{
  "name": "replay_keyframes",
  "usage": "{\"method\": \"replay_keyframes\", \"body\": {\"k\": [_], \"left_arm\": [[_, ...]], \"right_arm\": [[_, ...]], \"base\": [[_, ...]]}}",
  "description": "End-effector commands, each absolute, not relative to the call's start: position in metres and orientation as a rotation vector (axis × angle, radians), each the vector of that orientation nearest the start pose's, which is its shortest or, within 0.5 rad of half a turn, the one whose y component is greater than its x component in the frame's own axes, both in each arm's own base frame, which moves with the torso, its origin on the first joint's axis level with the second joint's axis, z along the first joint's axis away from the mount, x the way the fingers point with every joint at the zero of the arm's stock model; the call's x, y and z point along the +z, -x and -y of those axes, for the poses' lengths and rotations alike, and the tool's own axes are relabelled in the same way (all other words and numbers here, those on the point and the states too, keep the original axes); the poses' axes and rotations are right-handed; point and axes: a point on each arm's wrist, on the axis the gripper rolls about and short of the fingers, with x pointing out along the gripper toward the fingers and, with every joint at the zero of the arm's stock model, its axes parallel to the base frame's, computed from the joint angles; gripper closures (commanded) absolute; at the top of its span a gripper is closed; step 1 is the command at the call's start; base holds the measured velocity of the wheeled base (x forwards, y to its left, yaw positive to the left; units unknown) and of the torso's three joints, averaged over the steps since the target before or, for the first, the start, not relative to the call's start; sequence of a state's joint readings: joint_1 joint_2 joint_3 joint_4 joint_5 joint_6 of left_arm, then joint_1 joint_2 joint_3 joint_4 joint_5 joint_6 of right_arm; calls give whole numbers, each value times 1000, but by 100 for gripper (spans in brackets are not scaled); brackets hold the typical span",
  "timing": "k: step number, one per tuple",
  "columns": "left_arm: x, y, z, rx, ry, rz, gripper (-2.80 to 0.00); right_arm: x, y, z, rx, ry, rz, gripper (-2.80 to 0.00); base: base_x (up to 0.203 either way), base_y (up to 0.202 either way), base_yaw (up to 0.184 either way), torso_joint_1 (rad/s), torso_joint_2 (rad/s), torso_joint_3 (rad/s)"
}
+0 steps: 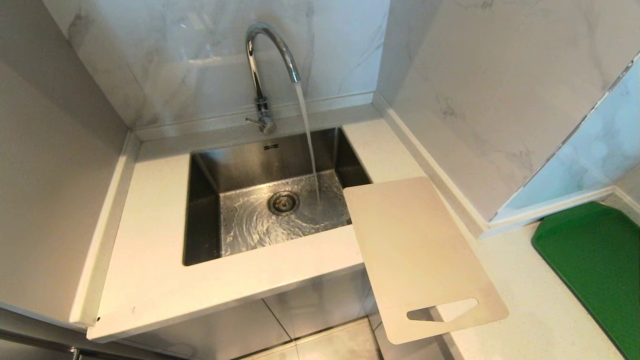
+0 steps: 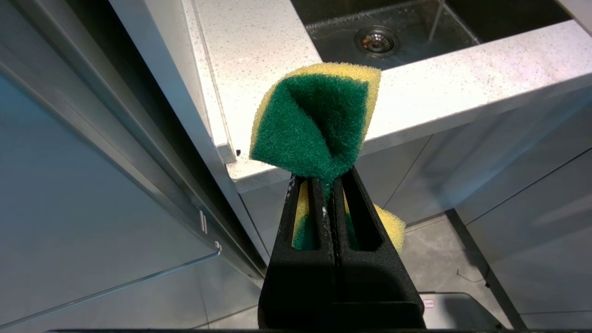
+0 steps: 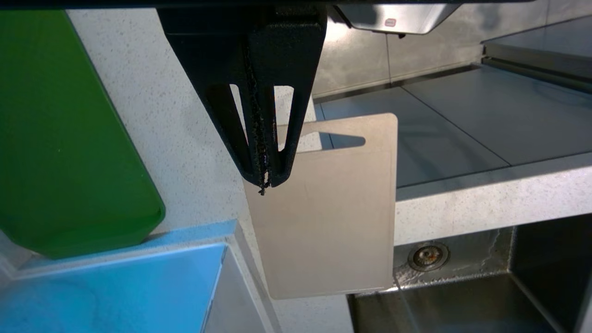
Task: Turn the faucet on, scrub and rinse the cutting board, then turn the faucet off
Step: Pick up the cutting board
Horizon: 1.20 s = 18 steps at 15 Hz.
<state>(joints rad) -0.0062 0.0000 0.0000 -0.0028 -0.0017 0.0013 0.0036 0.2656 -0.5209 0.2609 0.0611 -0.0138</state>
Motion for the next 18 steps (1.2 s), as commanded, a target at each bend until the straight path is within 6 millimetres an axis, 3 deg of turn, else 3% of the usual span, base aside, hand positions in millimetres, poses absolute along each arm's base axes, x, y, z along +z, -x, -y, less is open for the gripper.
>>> {"method": "replay_keyframes", "body": {"k": [1,4,8,12,18], "left_arm": [[75,23,0,-8,-2,5,0],[75,23,0,-8,-2,5,0],[75,23,0,-8,-1,3,0],[75,23,0,-8,-2,5,0],[75,23,0,-8,-2,5,0]], "right_arm": [[239,1,-2,77,13,-125,0],[266,-38,-3,111,11,-226,0],[283,-91,-4,156,11,-372,0],[289,-108,-4,169,27,-585,0],[267,-122,-5,183,1,-713,0]], "base": [[0,0,0,0,0,0],[0,0,0,0,0,0],[0,0,0,0,0,0],[0,0,0,0,0,0],[0,0,0,0,0,0]]}}
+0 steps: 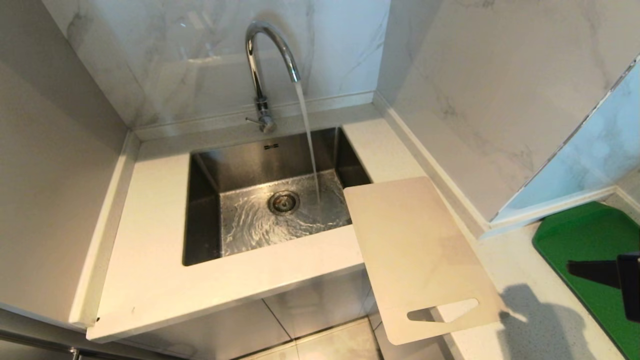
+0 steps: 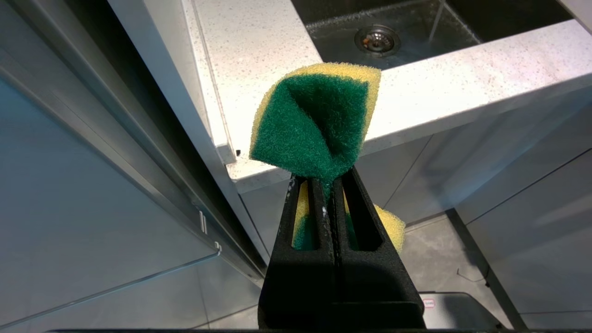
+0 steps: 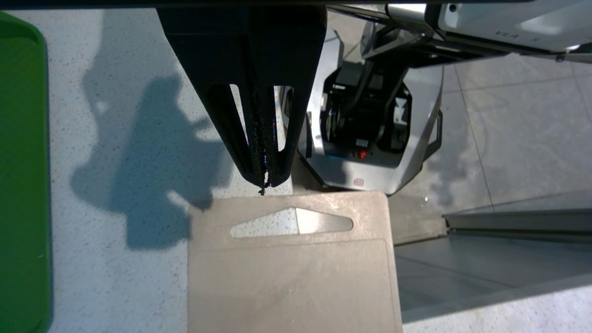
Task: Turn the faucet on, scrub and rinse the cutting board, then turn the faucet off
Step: Pick up the cutting board
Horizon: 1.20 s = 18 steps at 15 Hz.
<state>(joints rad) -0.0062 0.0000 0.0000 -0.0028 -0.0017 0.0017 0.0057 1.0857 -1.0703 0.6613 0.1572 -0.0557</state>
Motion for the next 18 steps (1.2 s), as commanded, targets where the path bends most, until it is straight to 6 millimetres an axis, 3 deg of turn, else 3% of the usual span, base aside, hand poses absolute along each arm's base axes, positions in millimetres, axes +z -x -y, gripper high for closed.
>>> {"method": "replay_keyframes", "body": {"k": [1,5,9,13,17,18], "left_arm": [[75,23,0,-8,-2,5,0],[75,23,0,-8,-2,5,0],[75,23,0,-8,-2,5,0],[75,23,0,-8,-2,5,0],[75,23,0,-8,-2,5,0],[75,23,0,-8,-2,5,0]], "right_arm": [[263,-125,-7,198,12,-734,0],[254,-139,-10,255,116,-795,0],[245,-137,-24,312,234,-904,0],[235,-149,-41,307,396,-964,0],[223,-161,-49,322,441,-1016,0],[221,-165,-52,323,446,-1014,-280]], "base": [[0,0,0,0,0,0],[0,0,0,0,0,0],[0,0,0,0,0,0],[0,0,0,0,0,0],[0,0,0,0,0,0],[0,0,0,0,0,0]]}}
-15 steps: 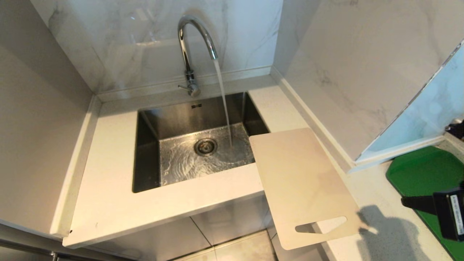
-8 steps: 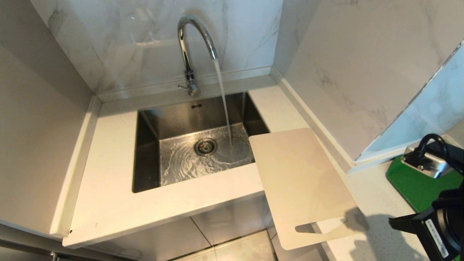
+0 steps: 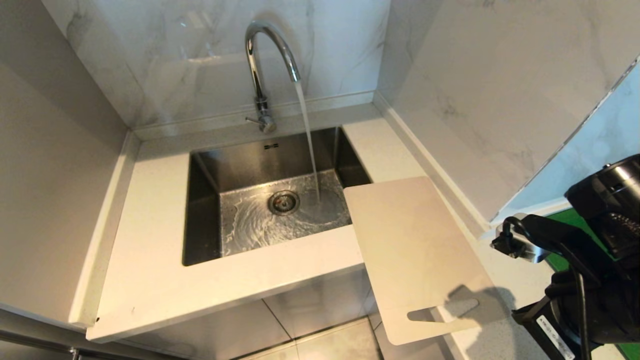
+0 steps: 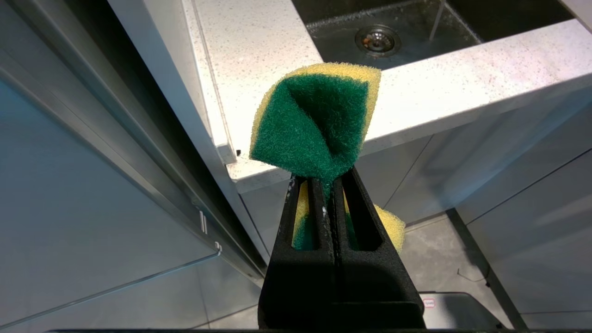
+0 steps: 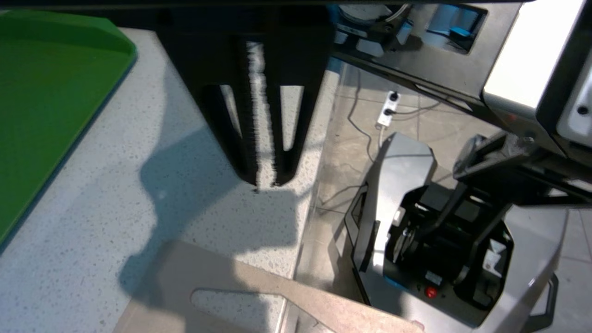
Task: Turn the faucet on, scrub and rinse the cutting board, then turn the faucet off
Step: Pick up the cutting board
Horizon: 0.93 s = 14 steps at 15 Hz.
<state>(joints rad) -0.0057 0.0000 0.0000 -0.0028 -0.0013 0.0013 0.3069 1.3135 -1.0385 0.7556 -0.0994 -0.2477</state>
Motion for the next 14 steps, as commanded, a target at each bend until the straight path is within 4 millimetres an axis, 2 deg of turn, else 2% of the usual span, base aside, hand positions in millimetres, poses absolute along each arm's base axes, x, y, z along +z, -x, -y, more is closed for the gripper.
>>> {"method": "replay_keyframes", "body": {"k": [1,5,10,14], "left_arm": [[75,23,0,-8,-2,5,0],[75,23,0,-8,-6,3,0],[75,23,0,-9,-6,4,0],[75,23,0,-9,-6,3,0]], "right_arm": [[221,-168,-53,322,442,-1001,-280],[204,-175,-54,362,557,-992,-280],[200,-178,-56,437,705,-971,-280],[192,-174,-56,595,855,-956,-280]], "base": [[0,0,0,0,0,0],[0,0,0,0,0,0],[0,0,0,0,0,0],[0,0,0,0,0,0]]}}
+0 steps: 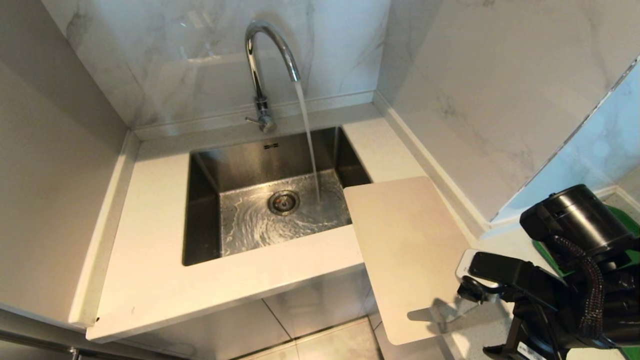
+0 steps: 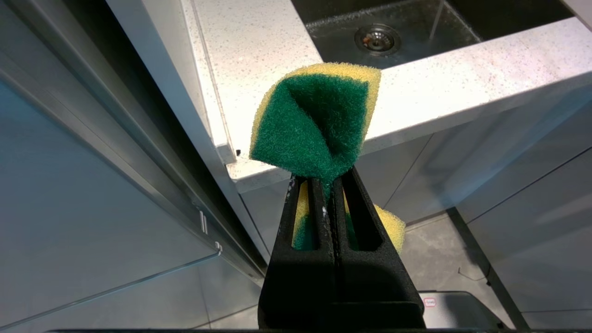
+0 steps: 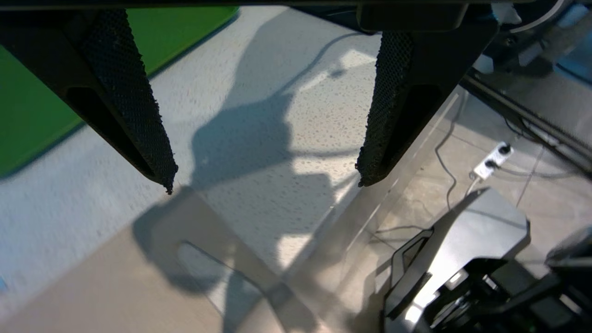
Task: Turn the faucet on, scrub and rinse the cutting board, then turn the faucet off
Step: Pick up the cutting board
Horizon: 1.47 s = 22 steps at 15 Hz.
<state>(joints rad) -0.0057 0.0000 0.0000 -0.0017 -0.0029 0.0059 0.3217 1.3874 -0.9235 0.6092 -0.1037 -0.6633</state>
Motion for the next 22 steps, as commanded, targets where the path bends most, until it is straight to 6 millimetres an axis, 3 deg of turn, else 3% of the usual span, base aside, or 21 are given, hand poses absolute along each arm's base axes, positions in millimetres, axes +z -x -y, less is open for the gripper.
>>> {"method": "replay_keyframes", "body": {"k": [1,4,8,16,22], "left_arm": [[75,23,0,-9,-6,4,0],[75,23,0,-9,-6,3,0],[75,23,0,-9,-6,3,0],[75,23,0,-9,-6,3,0],[75,23,0,-9,-8,3,0]], "right_arm": [[188,-176,-59,628,866,-955,-280],[174,-192,-73,660,925,-839,-280],[139,-194,-75,699,988,-826,-280],[130,-192,-77,769,1109,-759,-280],[107,-199,-83,821,1152,-694,-280]], "base": [[0,0,0,0,0,0],[0,0,0,0,0,0],[0,0,0,0,0,0],[0,0,0,0,0,0],[0,0,0,0,0,0]]}}
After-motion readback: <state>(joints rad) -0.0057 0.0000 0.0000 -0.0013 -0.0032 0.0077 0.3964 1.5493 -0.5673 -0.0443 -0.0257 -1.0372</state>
